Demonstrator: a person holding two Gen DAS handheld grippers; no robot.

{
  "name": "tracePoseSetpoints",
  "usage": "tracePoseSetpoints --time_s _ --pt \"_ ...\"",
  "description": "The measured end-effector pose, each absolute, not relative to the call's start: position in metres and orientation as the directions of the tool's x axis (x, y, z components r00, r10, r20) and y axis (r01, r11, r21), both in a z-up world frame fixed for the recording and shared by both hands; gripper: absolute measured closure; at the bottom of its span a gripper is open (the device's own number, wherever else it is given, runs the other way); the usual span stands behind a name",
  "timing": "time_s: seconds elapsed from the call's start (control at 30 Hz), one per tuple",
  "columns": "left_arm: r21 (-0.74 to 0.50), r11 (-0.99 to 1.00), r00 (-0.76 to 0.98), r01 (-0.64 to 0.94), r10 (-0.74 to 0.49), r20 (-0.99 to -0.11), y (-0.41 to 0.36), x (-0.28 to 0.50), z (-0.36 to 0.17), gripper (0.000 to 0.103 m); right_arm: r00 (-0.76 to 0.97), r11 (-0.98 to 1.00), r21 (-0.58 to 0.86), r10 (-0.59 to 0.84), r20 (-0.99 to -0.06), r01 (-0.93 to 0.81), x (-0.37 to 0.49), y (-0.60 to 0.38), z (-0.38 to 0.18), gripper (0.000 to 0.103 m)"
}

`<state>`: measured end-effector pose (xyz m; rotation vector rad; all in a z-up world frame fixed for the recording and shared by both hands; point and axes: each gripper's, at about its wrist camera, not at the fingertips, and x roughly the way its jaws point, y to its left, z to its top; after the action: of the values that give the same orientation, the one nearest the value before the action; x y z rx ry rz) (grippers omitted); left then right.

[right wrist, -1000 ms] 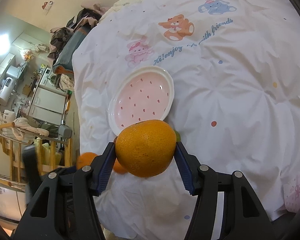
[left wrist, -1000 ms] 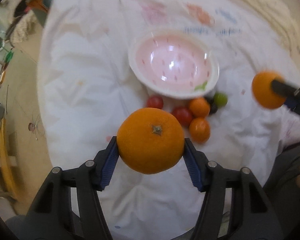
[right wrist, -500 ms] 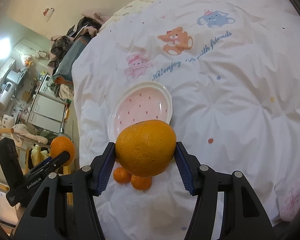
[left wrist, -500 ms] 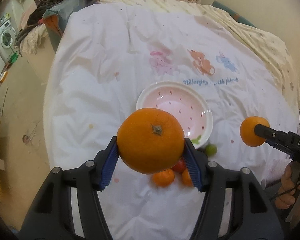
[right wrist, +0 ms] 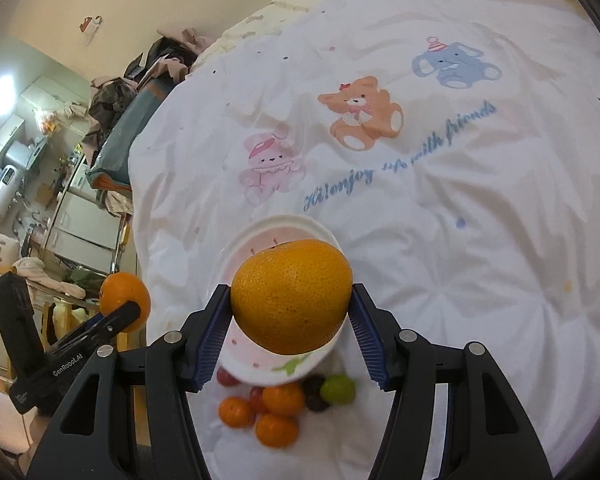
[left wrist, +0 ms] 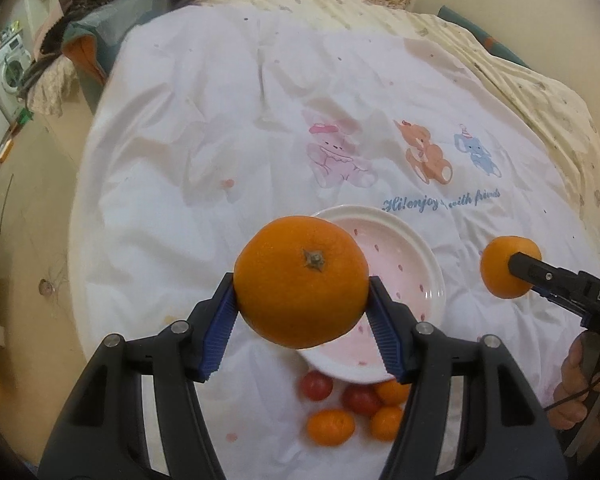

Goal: Organize fruits
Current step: 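Carry the mandarin in the left tool and large orange in the right tool over the plate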

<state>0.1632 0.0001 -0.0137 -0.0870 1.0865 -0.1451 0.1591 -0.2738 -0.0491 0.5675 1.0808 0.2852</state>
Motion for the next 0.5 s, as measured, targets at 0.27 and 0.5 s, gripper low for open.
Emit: tracePoseSetpoints --time_s 0.27,0.5 --pt "-0.149 0.983 0.416 0.112 -0.182 -0.891 -0.019 0.187 -0.056 0.044 0.382 0.83 0.555 0.499 -0.777 0.044 0.194 -0.261 -0.078 0.042" --pt "-0.174 0.977 0.36 0.125 -0.208 -0.909 -0.026 0.199 -0.084 0.044 0.285 0.819 0.568 0.529 -0.8 0.074 0.215 -0.254 -0.116 0.042"
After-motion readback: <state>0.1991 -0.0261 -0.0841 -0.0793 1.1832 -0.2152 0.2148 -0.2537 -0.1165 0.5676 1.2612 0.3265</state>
